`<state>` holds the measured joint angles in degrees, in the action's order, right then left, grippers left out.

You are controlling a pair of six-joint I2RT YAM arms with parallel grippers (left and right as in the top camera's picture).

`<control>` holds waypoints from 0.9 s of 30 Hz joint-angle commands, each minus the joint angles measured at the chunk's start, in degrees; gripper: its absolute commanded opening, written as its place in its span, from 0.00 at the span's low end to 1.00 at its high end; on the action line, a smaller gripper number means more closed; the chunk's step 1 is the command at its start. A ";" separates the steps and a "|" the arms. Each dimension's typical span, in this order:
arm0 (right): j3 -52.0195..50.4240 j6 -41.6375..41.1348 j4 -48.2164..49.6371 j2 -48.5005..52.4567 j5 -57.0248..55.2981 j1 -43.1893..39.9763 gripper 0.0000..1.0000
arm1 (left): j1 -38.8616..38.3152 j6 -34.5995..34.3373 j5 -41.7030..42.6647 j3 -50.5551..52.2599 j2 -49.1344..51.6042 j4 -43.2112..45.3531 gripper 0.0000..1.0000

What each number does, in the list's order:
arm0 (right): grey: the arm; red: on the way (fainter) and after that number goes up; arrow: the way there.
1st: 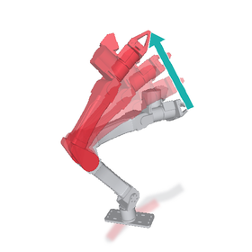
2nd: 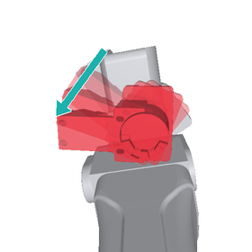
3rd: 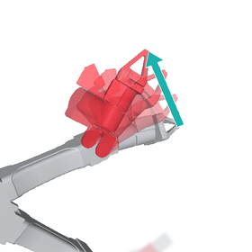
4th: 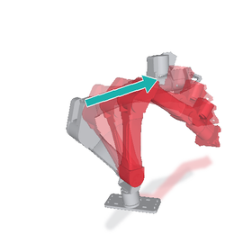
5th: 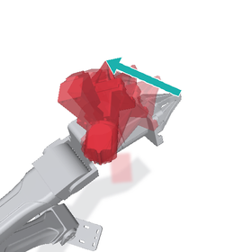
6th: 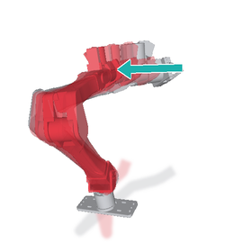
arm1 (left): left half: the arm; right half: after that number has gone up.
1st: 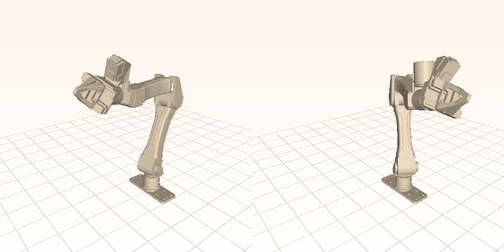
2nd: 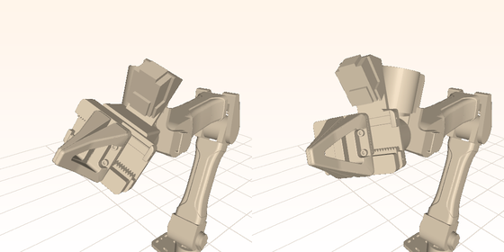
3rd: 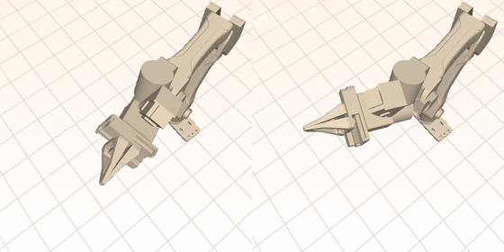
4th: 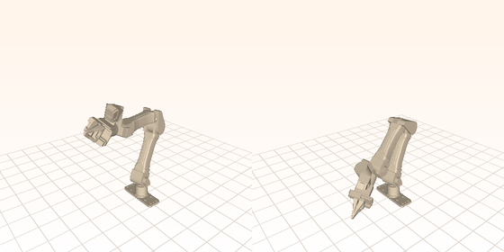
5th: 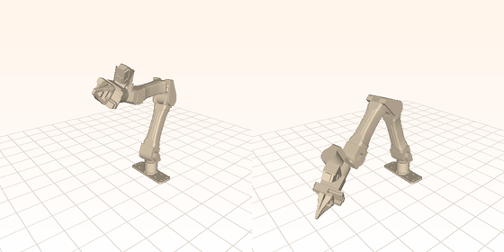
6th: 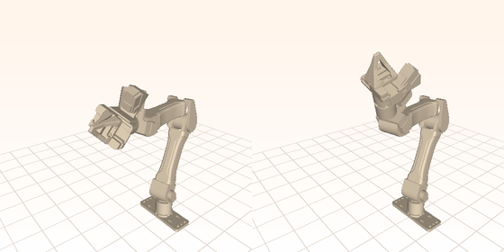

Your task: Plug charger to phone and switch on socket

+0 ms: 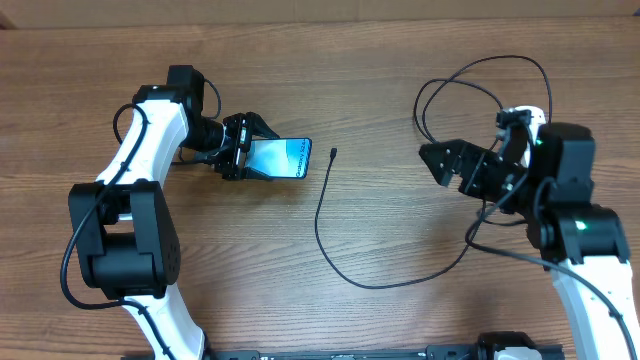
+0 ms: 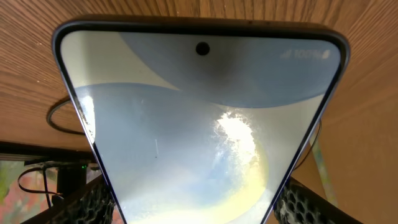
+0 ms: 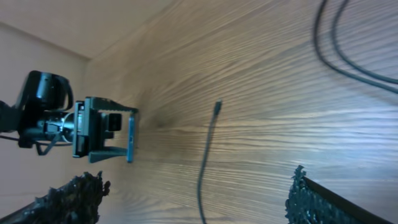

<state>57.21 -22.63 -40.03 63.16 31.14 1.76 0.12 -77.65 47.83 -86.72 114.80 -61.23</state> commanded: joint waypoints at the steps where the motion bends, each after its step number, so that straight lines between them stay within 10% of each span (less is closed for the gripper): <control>1: 1.46 -5.49 2.93 3.61 2.27 4.24 0.93 | 0.17 0.11 2.84 -1.62 0.15 -0.09 0.69; 27: 1.79 -19.61 18.73 21.86 -3.37 24.59 0.73 | -7.02 -0.42 -1.97 -1.62 0.15 -0.17 0.63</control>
<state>57.21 -41.43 -22.06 84.93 30.37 25.08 -5.89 -77.65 45.58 -86.72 114.80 -61.43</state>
